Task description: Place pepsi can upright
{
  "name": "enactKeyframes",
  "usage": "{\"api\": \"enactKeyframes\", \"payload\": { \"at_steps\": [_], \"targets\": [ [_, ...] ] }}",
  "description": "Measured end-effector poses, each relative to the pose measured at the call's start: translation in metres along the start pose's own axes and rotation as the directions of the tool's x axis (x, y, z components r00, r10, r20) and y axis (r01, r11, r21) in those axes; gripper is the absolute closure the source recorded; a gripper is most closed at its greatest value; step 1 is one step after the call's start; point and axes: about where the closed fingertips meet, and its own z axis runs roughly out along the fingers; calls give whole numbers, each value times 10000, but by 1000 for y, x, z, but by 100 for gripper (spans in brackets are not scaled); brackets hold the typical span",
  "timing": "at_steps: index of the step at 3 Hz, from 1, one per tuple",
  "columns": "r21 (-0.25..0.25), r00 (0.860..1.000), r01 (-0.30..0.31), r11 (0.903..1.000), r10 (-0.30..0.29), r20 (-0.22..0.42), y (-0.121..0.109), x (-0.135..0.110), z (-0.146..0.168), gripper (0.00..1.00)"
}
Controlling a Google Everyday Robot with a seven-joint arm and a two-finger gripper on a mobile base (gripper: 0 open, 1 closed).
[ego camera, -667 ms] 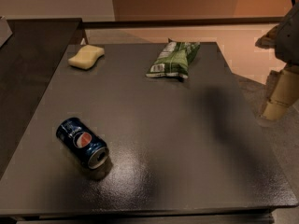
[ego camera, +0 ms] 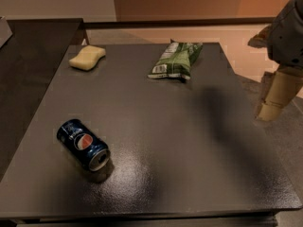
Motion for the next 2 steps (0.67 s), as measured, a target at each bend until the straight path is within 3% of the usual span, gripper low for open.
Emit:
{"api": "enactKeyframes", "payload": {
  "at_steps": [1, 2],
  "targets": [
    [-96, 9937, 1111, 9938, -1110, 170, -2, -22, 11, 0],
    [-206, 9713, 2356, 9716, -2348, 373, -4, -48, 24, 0]
  ]
}}
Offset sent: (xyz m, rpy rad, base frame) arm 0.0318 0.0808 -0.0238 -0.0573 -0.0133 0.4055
